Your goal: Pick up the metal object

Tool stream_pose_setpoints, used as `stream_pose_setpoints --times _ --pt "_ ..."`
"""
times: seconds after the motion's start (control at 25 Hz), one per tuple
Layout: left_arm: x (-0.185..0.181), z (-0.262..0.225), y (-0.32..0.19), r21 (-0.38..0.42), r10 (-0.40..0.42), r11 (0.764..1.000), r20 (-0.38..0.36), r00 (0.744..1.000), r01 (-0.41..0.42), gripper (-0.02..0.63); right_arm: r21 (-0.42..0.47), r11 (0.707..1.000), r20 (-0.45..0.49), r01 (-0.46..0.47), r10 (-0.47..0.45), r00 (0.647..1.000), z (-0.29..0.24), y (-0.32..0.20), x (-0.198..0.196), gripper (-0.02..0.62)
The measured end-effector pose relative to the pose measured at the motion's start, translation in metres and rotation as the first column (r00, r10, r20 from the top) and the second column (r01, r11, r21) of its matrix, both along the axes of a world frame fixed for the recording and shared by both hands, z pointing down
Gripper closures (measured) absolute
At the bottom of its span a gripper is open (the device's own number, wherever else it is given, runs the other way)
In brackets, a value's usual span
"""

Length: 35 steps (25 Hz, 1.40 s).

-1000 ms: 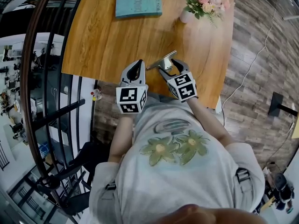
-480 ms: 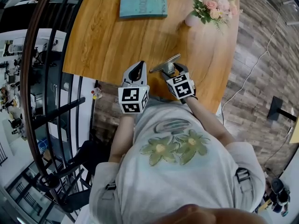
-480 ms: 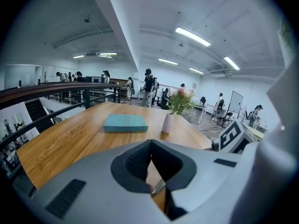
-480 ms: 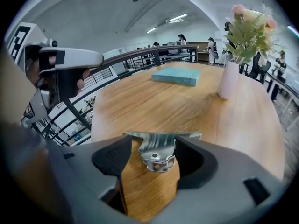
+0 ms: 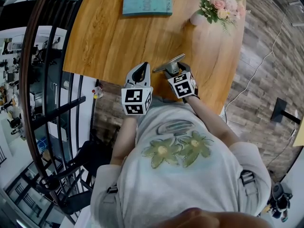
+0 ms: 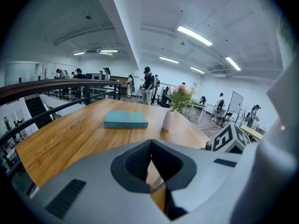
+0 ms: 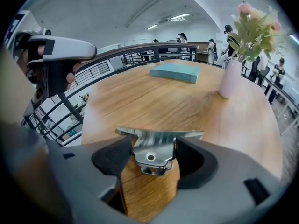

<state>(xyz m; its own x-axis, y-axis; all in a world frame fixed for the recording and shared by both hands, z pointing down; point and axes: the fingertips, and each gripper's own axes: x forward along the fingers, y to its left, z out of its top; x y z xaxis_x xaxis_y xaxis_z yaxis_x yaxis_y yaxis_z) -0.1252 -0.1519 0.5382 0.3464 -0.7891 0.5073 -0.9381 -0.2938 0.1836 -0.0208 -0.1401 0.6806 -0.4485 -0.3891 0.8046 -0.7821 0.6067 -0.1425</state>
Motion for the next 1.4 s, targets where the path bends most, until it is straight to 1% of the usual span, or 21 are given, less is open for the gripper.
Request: stream_pose_setpoints --times 0.32,0.56,0.68,1.0,1.2,1.4 --pt "0.003 0.003 0.003 -0.007 0.010 1.000 0.001 1.000 -0.010 0.592 -0.006 1.000 -0.003 -0.027 0.027 1.000 0.006 -0.002 0.001 0.315" --pt "0.007 0.000 0.004 -0.004 0.021 1.000 0.005 1.000 -0.021 0.592 0.027 1.000 -0.064 -0.008 0.010 0.998 0.009 -0.002 0.000 0.314" --pt "0.009 0.000 0.005 -0.001 0.026 1.000 0.007 1.000 -0.026 0.592 0.038 0.999 -0.070 0.004 -0.002 0.998 0.009 -0.004 0.000 0.311" --pt "0.011 0.001 0.005 -0.001 0.026 1.000 0.012 1.000 -0.026 0.592 0.050 0.997 -0.049 0.052 -0.050 0.998 0.008 -0.007 0.005 0.311" --pt "0.007 0.001 0.005 -0.001 0.015 1.000 0.013 1.000 -0.015 0.592 0.038 0.997 0.005 0.060 -0.060 0.998 0.004 -0.010 0.006 0.311" --pt "0.005 -0.001 0.004 0.005 0.011 1.000 0.014 1.000 -0.011 0.592 0.047 0.996 0.020 0.081 -0.082 0.996 -0.004 -0.010 0.008 0.311"
